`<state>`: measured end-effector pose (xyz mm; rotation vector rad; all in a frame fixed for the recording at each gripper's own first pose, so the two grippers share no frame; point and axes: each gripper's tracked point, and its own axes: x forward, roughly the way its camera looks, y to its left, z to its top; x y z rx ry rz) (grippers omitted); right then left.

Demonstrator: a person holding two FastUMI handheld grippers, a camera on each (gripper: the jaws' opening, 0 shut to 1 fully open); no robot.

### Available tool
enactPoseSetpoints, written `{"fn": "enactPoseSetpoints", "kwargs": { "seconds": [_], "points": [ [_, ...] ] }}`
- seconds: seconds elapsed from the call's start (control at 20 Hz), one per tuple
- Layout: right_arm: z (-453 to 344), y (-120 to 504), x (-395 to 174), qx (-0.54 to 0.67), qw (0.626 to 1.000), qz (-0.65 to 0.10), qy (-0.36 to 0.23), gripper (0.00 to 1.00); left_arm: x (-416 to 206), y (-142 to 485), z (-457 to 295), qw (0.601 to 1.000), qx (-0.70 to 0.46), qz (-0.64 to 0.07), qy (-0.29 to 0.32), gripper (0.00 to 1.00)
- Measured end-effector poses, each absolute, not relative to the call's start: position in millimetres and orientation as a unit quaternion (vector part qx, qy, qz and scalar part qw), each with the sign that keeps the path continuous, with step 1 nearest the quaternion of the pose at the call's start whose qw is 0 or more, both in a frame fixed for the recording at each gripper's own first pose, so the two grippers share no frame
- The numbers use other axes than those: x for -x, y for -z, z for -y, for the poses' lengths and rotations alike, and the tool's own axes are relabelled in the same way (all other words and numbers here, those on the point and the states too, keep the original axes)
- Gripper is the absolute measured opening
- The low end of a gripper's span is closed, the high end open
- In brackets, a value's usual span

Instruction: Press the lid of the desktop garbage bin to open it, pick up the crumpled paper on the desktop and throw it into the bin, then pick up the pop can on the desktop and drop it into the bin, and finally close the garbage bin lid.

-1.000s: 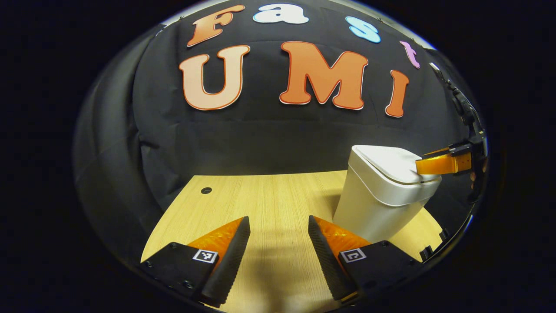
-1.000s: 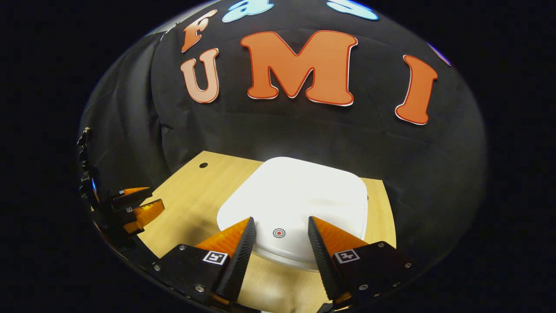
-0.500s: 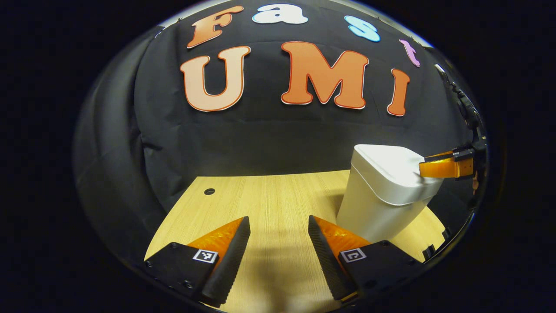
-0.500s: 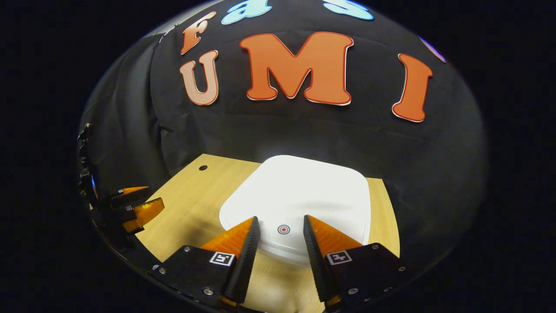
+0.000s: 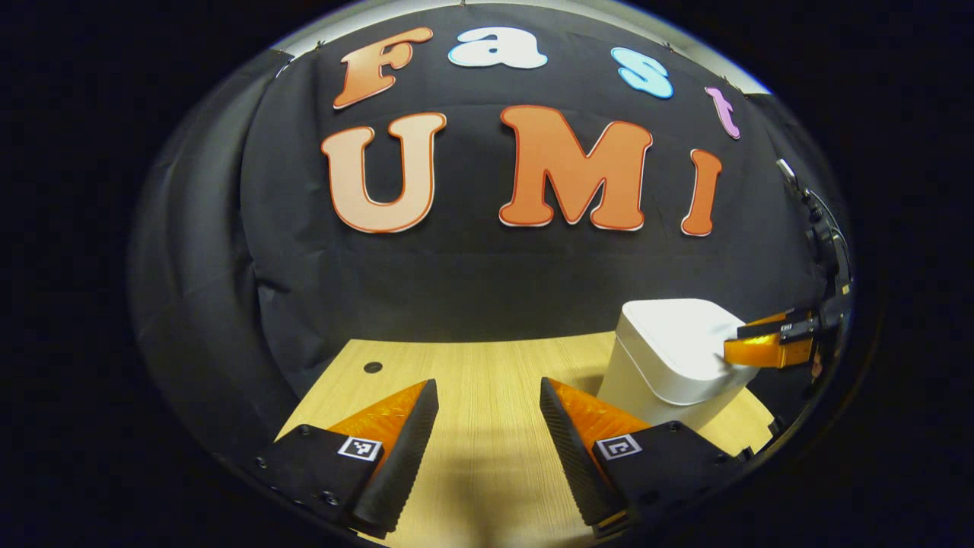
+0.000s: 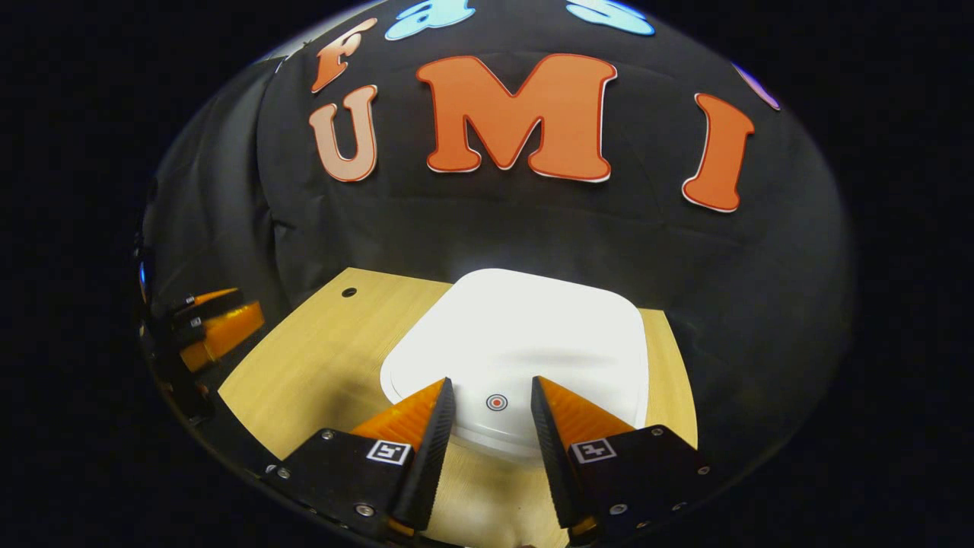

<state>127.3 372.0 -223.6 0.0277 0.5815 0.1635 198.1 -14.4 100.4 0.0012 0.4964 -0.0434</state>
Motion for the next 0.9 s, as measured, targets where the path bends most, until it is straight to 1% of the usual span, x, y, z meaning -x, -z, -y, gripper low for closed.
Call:
{"fn": "enactPoseSetpoints", "kwargs": {
  "seconds": [0.05,0.1,0.15,0.4,0.45,0.55,0.6,0.65,0.75,0.9],
  "points": [
    [-372,223,-126,-0.015,0.958,-0.277,-0.077,0.62,-200,-107,13,0.971,-0.003,-0.238,0.02,0.87],
    [-373,224,-125,-0.015,0.961,-0.266,-0.076,0.61,-203,-114,11,0.973,-0.006,-0.229,0.018,0.85],
    [-374,224,-126,-0.013,0.963,-0.258,-0.076,0.62,-205,-116,8,0.975,-0.011,-0.223,0.015,0.87],
    [-374,223,-130,-0.012,0.969,-0.24,-0.061,0.63,-210,-137,-3,0.982,-0.035,-0.186,0.001,0.87],
    [-374,222,-132,-0.004,0.971,-0.231,-0.057,0.65,-211,-140,-9,0.983,-0.042,-0.178,-0.011,0.87],
    [-376,215,-133,0.019,0.975,-0.215,-0.048,0.83,-215,-148,-21,0.985,-0.048,-0.164,-0.026,0.88],
    [-379,211,-134,0.028,0.977,-0.205,-0.047,0.85,-216,-151,-25,0.986,-0.047,-0.157,-0.031,0.88],
    [-382,206,-134,0.034,0.98,-0.192,-0.046,0.89,-218,-155,-28,0.987,-0.046,-0.15,-0.033,0.89],
    [-392,191,-137,0.037,0.985,-0.164,-0.049,0.93,-220,-165,-37,0.989,-0.049,-0.133,-0.034,0.88],
    [-408,170,-139,0.034,0.989,-0.129,-0.058,0.95,-225,-184,-48,0.993,-0.054,-0.102,-0.032,0.88]
  ]
}}
